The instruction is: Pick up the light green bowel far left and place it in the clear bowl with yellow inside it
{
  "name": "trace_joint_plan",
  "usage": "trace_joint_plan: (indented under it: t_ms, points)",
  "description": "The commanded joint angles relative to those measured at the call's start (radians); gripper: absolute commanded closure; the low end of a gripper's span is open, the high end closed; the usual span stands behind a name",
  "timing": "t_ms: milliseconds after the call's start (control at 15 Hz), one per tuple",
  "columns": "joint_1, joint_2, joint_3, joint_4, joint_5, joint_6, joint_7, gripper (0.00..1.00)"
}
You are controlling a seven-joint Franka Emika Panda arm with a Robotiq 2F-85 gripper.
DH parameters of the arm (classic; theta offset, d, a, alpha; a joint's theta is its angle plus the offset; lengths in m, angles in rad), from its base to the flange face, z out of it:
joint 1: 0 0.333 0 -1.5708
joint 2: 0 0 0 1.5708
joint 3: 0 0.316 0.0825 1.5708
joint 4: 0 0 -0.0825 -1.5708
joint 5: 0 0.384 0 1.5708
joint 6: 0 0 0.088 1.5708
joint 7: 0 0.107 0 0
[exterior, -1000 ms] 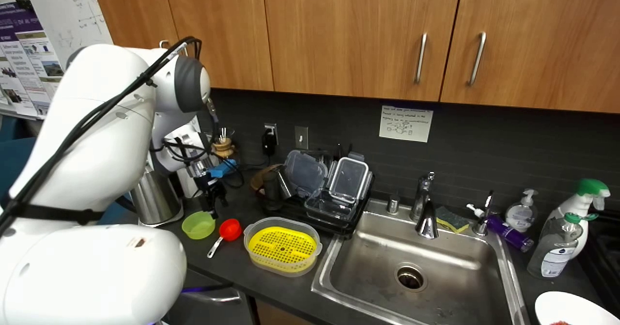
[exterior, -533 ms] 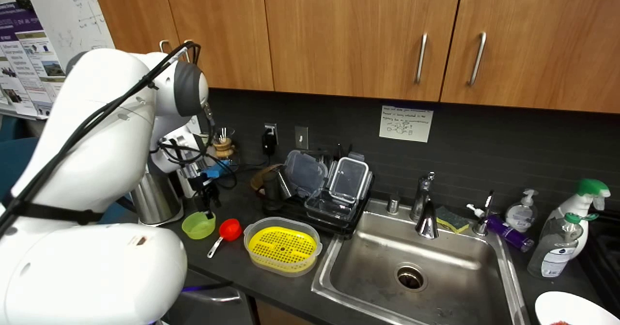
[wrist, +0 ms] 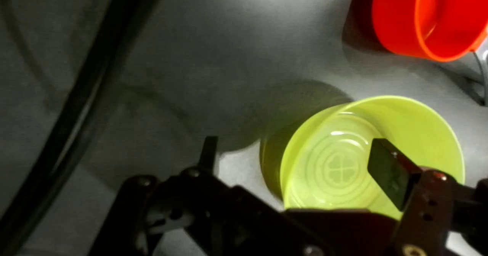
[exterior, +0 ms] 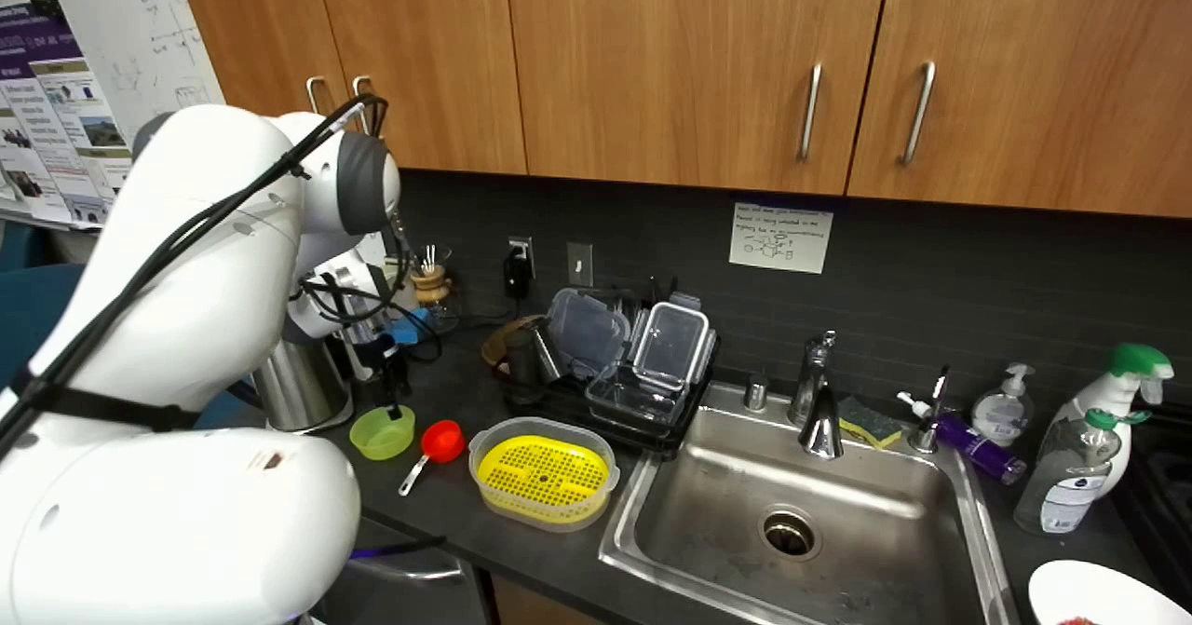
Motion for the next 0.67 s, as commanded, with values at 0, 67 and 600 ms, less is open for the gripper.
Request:
trace_joint_plan:
  t_ms: [0, 67, 600]
  points:
    - [-0.040, 0.049, 0.025, 0.018, 0.029, 0.091, -0.081, 0.00]
    - [-0.054, 0.069, 0.030, 0.027, 0.042, 0.112, -0.108, 0.00]
    - [-0.115, 0.120, 0.053, 0.041, 0.126, 0.207, -0.249, 0.54]
